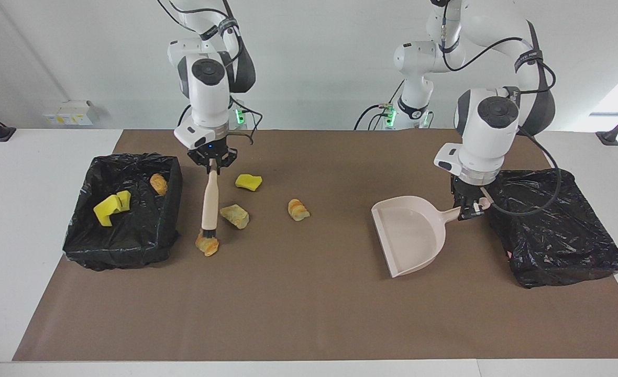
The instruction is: Sweep and dump trash in bin
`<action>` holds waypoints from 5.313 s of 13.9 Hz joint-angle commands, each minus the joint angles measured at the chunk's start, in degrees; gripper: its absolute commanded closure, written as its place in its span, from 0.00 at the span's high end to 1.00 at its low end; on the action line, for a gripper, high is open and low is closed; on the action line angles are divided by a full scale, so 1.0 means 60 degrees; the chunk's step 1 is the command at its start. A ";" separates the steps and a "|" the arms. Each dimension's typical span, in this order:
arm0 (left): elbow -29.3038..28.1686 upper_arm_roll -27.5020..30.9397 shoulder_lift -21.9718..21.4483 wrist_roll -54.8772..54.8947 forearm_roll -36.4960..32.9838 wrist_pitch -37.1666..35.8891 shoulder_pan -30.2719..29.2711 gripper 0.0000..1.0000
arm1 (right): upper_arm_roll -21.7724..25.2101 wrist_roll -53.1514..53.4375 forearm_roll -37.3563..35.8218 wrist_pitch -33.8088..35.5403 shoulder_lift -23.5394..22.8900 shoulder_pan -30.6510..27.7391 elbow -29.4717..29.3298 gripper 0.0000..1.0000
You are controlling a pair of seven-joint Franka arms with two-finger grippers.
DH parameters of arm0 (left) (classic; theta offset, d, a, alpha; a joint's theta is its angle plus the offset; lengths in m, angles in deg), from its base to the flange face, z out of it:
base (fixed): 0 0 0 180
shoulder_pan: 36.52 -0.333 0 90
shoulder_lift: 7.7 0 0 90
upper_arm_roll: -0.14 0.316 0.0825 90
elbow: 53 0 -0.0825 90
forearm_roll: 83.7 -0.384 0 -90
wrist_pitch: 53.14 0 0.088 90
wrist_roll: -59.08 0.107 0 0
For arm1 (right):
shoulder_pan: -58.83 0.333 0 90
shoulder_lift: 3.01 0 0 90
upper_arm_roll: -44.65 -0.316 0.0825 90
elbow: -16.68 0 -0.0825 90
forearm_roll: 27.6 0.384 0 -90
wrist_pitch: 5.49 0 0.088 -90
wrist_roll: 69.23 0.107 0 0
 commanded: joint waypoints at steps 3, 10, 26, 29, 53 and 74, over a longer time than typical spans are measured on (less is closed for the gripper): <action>-0.1228 0.0081 -0.0743 -0.0878 -0.0093 0.0381 0.0606 0.00 | -0.0160 -0.1219 -0.0868 -0.1958 -0.1246 -0.1336 0.0024 0.00; -0.2210 0.0052 -0.1299 -0.1551 0.0023 0.0381 0.0958 0.00 | -0.0233 -0.1307 0.0486 -0.0750 -0.1616 0.0268 -0.0122 0.00; -0.3031 0.0067 -0.1417 -0.3442 0.0947 0.1114 0.2731 0.00 | -0.0262 0.1945 0.5716 -0.0263 -0.3607 0.3979 -0.3196 0.00; -0.2958 0.0096 -0.1388 -0.3384 0.0976 0.1070 0.2644 0.00 | -0.0394 0.1974 0.6774 -0.0058 -0.3740 0.3964 -0.3944 0.00; -0.2958 0.0111 -0.1578 -0.3266 0.0976 0.0762 0.2321 0.00 | -0.0292 0.7540 0.3216 0.2262 0.2633 0.3128 0.3332 0.00; -0.2885 0.0125 -0.1549 -0.3369 0.1077 0.0762 0.2292 0.00 | -0.0394 0.2428 0.6147 0.0746 -0.3447 0.4726 -0.3609 0.00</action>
